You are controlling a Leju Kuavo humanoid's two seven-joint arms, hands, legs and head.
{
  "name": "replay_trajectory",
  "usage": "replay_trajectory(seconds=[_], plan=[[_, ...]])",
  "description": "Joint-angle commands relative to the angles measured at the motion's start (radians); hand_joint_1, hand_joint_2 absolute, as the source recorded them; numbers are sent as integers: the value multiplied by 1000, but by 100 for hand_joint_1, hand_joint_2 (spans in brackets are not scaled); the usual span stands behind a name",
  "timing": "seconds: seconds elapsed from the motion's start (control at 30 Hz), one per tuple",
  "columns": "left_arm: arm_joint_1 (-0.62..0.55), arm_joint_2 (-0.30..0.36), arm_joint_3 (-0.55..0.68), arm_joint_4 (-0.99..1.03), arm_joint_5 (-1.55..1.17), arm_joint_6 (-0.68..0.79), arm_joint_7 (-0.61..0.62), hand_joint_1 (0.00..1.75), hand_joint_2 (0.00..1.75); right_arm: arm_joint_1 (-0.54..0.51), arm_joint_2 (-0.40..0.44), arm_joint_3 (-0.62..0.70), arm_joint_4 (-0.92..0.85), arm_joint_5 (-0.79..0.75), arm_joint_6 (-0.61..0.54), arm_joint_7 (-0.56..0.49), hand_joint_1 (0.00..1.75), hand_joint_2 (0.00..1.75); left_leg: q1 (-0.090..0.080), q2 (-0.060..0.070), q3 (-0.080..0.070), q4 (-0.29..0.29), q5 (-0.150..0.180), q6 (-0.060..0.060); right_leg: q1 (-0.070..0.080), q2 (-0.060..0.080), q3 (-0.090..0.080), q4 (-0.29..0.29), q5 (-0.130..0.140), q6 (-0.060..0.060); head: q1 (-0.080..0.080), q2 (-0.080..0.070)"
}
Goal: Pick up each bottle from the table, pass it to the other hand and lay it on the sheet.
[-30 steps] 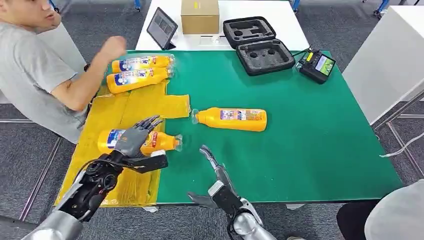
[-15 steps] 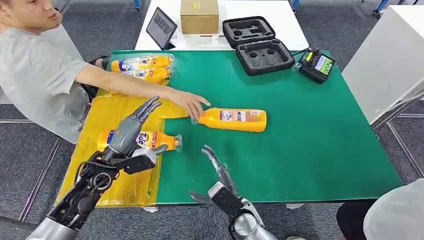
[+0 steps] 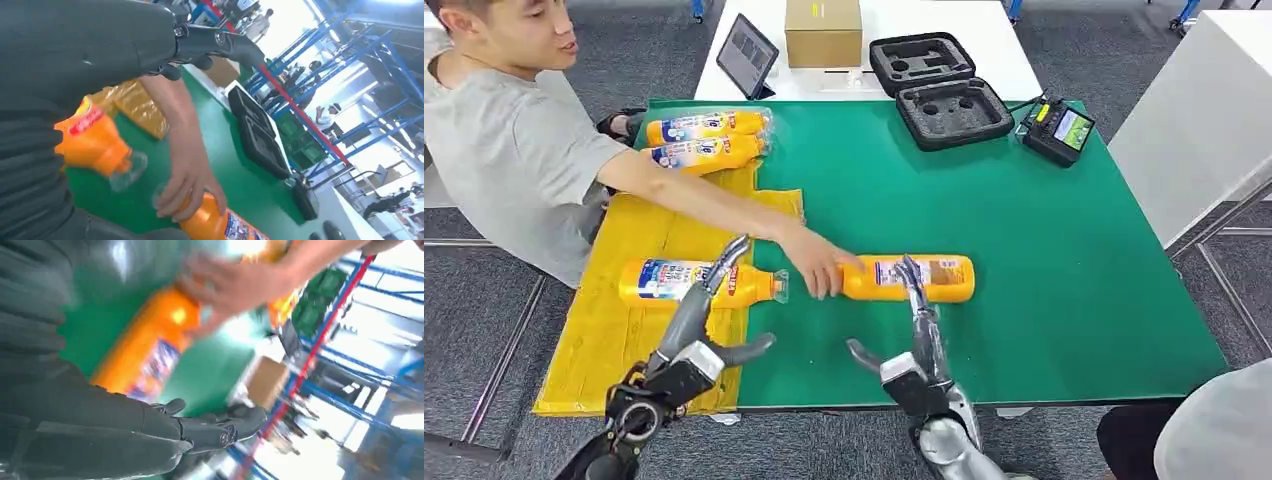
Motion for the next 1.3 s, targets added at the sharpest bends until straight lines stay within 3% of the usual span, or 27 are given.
replay_trajectory(seconds=[0.03,0.13,0.27,0.5,0.63,0.87,1.3], plan=[[80,-52,34,-46,2,-29,1,0,175,94,67,-190,-127,433,-22,0,0,175,0,-1,1,0,-1,-1,0,0,1,0,-1,-1,0,0],[51,-68,38,-40,2,-44,18,0,175,87,107,-241,-138,590,-22,0,0,175,0,-1,1,0,-1,-1,0,0,0,1,-1,-1,0,0],[27,-85,45,-53,2,-64,59,0,175,91,88,-220,-143,770,-22,104,0,175,2,-2,1,1,-1,-1,2,-1,2,0,-1,-1,0,0],[70,-85,59,-77,-11,-59,58,0,175,146,71,-227,-205,899,-22,208,0,175,1,-1,3,0,-1,-1,0,1,3,0,-1,-1,0,0],[115,-85,69,-96,-26,-56,54,0,175,147,30,-219,-146,954,-22,338,0,175,0,-1,5,-1,-2,-1,0,1,5,-1,-2,-1,0,0],[132,-89,87,-92,-42,-50,50,0,175,76,-6,-201,8,1014,-19,441,0,175,1,1,4,-1,-1,-1,1,2,4,-2,0,-1,0,0],[158,-97,97,-104,-53,-56,49,0,175,45,-18,-214,41,1037,-4,478,0,175,1,0,2,-1,-1,-1,1,1,2,-1,0,-1,0,0]])
